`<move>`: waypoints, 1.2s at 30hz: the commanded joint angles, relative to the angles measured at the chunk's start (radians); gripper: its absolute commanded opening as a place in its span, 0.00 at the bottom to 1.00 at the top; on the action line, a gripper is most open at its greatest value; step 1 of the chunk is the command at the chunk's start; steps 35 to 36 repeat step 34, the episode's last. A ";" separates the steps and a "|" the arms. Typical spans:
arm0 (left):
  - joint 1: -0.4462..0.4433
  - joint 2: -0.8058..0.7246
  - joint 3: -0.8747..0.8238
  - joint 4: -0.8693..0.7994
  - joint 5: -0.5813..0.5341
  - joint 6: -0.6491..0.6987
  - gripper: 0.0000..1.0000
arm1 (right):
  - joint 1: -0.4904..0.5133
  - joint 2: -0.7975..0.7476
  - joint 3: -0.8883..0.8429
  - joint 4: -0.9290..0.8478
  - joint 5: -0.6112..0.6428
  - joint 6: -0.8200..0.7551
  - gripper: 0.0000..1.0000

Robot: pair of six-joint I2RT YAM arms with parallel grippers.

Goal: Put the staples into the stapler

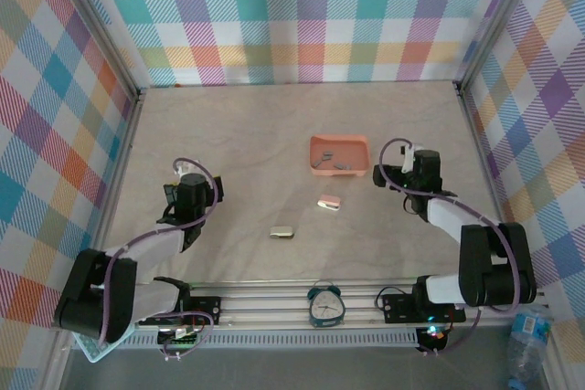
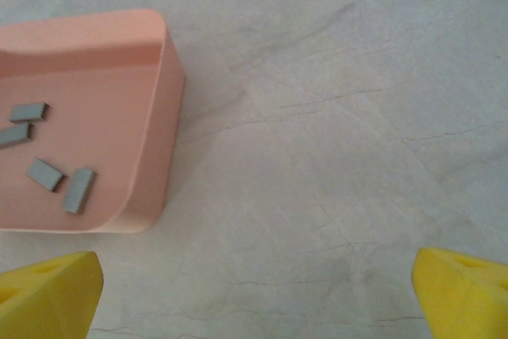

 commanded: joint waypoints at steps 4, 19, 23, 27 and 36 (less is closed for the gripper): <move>0.057 0.216 -0.033 0.492 0.157 0.133 1.00 | -0.012 0.062 -0.056 0.371 -0.014 -0.132 0.99; 0.157 0.338 0.082 0.379 0.319 0.076 1.00 | -0.079 0.171 -0.109 0.553 -0.096 -0.082 0.99; 0.159 0.338 0.083 0.379 0.321 0.076 1.00 | -0.078 0.171 -0.109 0.555 -0.096 -0.082 0.99; 0.160 0.338 0.084 0.377 0.322 0.076 1.00 | -0.079 0.171 -0.109 0.554 -0.097 -0.082 0.99; 0.169 0.339 0.083 0.377 0.346 0.074 1.00 | -0.078 0.169 -0.110 0.554 -0.096 -0.083 0.99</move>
